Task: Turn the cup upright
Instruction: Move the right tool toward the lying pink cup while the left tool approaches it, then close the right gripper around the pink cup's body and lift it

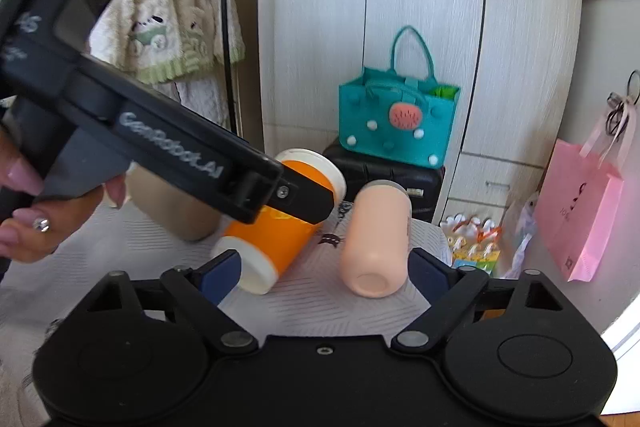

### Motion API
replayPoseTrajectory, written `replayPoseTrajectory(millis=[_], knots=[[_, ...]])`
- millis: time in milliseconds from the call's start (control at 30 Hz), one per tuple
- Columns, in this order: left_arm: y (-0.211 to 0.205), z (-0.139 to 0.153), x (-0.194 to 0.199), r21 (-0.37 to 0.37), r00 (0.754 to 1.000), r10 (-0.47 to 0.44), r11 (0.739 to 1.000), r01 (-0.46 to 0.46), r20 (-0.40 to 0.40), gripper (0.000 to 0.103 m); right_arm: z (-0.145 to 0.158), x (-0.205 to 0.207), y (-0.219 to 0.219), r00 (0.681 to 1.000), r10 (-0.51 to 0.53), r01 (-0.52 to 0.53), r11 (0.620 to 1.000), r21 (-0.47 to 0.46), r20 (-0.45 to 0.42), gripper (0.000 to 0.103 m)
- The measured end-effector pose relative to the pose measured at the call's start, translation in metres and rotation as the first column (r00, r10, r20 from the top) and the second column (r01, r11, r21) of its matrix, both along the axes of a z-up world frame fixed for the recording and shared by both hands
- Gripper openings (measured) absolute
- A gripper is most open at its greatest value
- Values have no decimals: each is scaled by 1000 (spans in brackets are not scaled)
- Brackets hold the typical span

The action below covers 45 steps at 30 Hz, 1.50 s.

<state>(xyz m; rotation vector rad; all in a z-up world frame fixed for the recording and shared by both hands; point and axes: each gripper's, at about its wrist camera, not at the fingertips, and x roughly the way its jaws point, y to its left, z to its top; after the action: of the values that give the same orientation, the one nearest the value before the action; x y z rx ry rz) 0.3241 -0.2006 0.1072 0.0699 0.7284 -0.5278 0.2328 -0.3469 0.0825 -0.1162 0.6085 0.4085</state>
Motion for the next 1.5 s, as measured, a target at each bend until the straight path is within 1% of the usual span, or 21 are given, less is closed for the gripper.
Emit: replayPoseTrajectory(millis=[100,200,333,400,533,633,667,700,733,833,900,1067,1233,1300,1400,1500], knots=[[2,-1,11,9,1000,1,1000,-2,15,97,-6,26,-5,998,3,-2,1000,19,-57,88],[3,2,17,7,999,-3,1000,3,32,97,-13,50,-11,994,6,-1,999,42,-108,88],[6,4,25,25,998,33,999,-34,52,97,-23,80,-16,982,30,-14,997,81,-188,88],[9,4,28,15,998,36,999,-37,44,97,-28,92,-17,975,32,-14,996,83,-220,88],[15,2,34,-25,1000,24,999,-24,1,97,-39,110,-19,963,15,10,995,95,-268,88],[16,-1,32,-28,1000,17,999,-17,2,97,-44,120,-19,955,19,14,994,108,-297,88],[16,-2,30,-28,1000,15,999,-15,4,97,-46,123,-18,952,22,12,994,109,-305,83],[16,-3,29,-29,1000,15,999,-15,6,97,-48,126,-17,949,22,13,994,109,-314,74],[17,-3,29,-30,1000,15,999,-15,5,97,-50,128,-16,947,15,18,995,98,-322,70],[20,-3,26,-37,1000,13,999,-13,14,97,-51,127,-16,950,-11,41,995,88,-313,70],[20,-3,24,-32,1000,14,999,-13,25,97,-51,120,-15,957,-29,53,996,78,-289,69],[16,-1,13,-12,999,9,1000,-9,49,97,-47,98,-16,962,-67,89,994,71,-266,69],[10,1,-6,3,996,2,1000,-3,84,97,-41,74,-23,963,-97,120,990,79,-252,69],[7,-1,-13,2,997,-6,1000,6,75,97,-39,62,-26,962,-103,128,988,84,-251,69],[5,-5,-22,-23,999,-34,999,34,29,97,-38,42,-30,963,-121,146,985,88,-241,68],[2,-8,-37,-43,997,-71,996,72,18,97,-39,23,-34,964,-131,159,982,104,-233,68]])
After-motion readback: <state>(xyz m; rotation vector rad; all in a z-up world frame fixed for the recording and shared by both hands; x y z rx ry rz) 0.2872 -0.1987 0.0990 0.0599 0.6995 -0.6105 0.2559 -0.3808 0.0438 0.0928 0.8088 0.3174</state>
